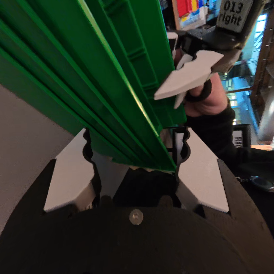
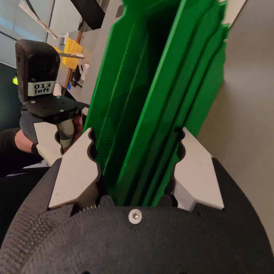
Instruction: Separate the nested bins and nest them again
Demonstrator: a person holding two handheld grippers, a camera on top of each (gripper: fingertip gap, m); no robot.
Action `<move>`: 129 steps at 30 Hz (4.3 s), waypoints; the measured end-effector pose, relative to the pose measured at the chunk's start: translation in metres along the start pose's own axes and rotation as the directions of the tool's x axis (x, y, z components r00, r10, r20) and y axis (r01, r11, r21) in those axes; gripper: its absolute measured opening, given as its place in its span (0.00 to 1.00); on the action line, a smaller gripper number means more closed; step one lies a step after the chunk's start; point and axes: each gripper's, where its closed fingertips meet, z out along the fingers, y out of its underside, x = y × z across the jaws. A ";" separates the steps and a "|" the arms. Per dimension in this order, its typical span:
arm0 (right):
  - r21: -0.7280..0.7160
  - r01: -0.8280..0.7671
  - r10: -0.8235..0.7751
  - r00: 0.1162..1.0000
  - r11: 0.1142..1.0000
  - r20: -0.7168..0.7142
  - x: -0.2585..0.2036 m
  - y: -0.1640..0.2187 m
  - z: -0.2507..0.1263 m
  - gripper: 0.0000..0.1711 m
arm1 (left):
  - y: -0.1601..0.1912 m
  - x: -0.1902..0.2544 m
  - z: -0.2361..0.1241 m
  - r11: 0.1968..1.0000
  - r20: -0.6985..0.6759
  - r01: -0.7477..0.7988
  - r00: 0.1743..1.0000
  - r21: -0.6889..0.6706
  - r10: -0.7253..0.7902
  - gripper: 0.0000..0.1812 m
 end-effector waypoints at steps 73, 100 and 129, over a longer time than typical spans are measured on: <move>-0.313 0.044 -0.226 0.785 0.949 -0.577 0.081 0.004 -0.128 0.61 | -0.074 0.059 0.094 0.806 -0.107 -0.588 0.799 0.067 0.592 0.55; -0.166 0.074 -0.154 0.819 0.983 -0.552 0.063 -0.025 -0.154 0.59 | -0.094 0.069 0.088 0.799 -0.114 -0.589 0.791 0.119 0.601 0.53; -0.302 -0.035 -0.164 0.778 0.953 -0.607 0.074 -0.004 -0.151 0.59 | -0.043 0.003 0.038 0.874 -0.067 -0.480 0.872 0.070 0.485 0.52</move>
